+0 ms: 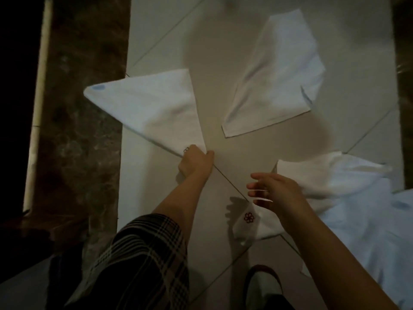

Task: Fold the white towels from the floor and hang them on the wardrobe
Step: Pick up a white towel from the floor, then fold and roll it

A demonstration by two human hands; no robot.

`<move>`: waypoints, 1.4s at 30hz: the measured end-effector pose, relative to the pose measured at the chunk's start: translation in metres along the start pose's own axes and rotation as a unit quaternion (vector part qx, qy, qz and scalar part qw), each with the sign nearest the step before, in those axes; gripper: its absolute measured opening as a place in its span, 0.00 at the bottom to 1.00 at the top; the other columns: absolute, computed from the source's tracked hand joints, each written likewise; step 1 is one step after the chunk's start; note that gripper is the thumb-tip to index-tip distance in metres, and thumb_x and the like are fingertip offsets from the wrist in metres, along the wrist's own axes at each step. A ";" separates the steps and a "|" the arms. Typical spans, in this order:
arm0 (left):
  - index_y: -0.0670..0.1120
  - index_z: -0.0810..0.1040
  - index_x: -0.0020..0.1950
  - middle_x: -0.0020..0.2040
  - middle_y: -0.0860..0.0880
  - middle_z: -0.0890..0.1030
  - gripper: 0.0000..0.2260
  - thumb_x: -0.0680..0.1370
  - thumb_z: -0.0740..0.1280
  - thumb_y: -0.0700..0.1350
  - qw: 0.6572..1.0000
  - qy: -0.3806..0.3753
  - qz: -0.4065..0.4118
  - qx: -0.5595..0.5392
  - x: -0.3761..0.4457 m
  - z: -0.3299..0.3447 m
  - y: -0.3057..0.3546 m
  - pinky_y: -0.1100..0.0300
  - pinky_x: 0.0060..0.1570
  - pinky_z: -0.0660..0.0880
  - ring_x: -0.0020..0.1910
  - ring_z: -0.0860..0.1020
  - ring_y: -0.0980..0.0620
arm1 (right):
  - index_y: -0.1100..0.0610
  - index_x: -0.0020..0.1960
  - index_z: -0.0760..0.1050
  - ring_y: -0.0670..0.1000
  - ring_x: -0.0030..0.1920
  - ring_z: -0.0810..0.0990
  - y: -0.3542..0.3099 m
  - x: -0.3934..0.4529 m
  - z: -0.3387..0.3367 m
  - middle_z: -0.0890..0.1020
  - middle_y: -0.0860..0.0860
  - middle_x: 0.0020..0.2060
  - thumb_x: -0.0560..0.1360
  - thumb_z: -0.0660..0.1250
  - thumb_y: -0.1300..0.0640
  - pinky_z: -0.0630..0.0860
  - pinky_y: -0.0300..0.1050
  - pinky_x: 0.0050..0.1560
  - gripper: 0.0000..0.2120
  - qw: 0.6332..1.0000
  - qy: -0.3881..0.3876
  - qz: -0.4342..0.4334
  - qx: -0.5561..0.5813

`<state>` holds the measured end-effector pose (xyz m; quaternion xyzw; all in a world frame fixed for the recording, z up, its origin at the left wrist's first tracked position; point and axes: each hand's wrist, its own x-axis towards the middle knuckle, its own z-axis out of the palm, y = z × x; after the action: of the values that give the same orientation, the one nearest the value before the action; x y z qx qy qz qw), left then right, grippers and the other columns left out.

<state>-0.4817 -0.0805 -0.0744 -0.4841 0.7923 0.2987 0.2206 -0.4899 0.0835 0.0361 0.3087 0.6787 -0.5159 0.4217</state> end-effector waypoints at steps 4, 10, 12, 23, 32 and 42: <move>0.42 0.72 0.50 0.52 0.39 0.79 0.10 0.79 0.62 0.48 0.997 -0.009 0.001 -0.079 0.000 -0.012 -0.015 0.55 0.45 0.76 0.48 0.79 0.40 | 0.60 0.49 0.76 0.51 0.33 0.77 0.003 -0.014 0.016 0.80 0.56 0.37 0.78 0.56 0.68 0.73 0.38 0.30 0.11 0.999 -0.031 0.008 -0.011; 0.39 0.69 0.44 0.31 0.41 0.74 0.05 0.78 0.64 0.36 0.944 -0.029 -0.045 -0.325 -0.045 -0.084 -0.004 0.62 0.20 0.75 0.21 0.75 0.52 | 0.61 0.50 0.75 0.51 0.33 0.77 -0.001 -0.079 0.024 0.79 0.55 0.35 0.80 0.55 0.68 0.74 0.34 0.26 0.11 1.000 -0.013 0.014 0.015; 0.36 0.68 0.55 0.33 0.41 0.74 0.07 0.79 0.62 0.36 0.914 -0.044 -0.061 -0.400 -0.068 -0.119 0.004 0.61 0.22 0.76 0.22 0.76 0.51 | 0.62 0.50 0.76 0.52 0.33 0.77 -0.005 -0.113 0.024 0.79 0.56 0.35 0.80 0.55 0.67 0.75 0.36 0.28 0.11 0.999 0.002 0.023 0.028; 0.43 0.81 0.45 0.32 0.49 0.71 0.10 0.78 0.60 0.40 0.846 -0.191 -0.046 -0.495 -0.300 -0.333 0.052 0.68 0.22 0.66 0.26 0.67 0.55 | 0.59 0.51 0.77 0.51 0.34 0.80 -0.087 -0.343 0.016 0.82 0.54 0.36 0.76 0.60 0.70 0.75 0.39 0.34 0.11 0.988 0.053 -0.142 -0.015; 0.41 0.72 0.35 0.25 0.49 0.71 0.08 0.74 0.59 0.34 0.846 -0.283 0.116 -0.437 -0.491 -0.485 0.068 0.65 0.24 0.65 0.25 0.67 0.52 | 0.55 0.44 0.76 0.41 0.42 0.74 -0.144 -0.549 -0.011 0.75 0.46 0.41 0.71 0.73 0.59 0.68 0.26 0.41 0.06 0.908 0.110 -0.354 -0.195; 0.50 0.80 0.45 0.39 0.53 0.81 0.07 0.70 0.65 0.47 0.853 -0.088 0.498 -0.130 -0.596 -0.621 0.062 0.60 0.41 0.79 0.37 0.80 0.57 | 0.57 0.39 0.77 0.36 0.43 0.73 -0.180 -0.704 -0.022 0.77 0.42 0.35 0.72 0.70 0.61 0.70 0.59 0.58 0.04 0.767 0.215 -0.561 -0.225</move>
<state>-0.3161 -0.1069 0.7725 -0.0213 0.8588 0.5098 0.0464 -0.3298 0.0663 0.7448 -0.1280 0.9006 -0.4132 -0.0418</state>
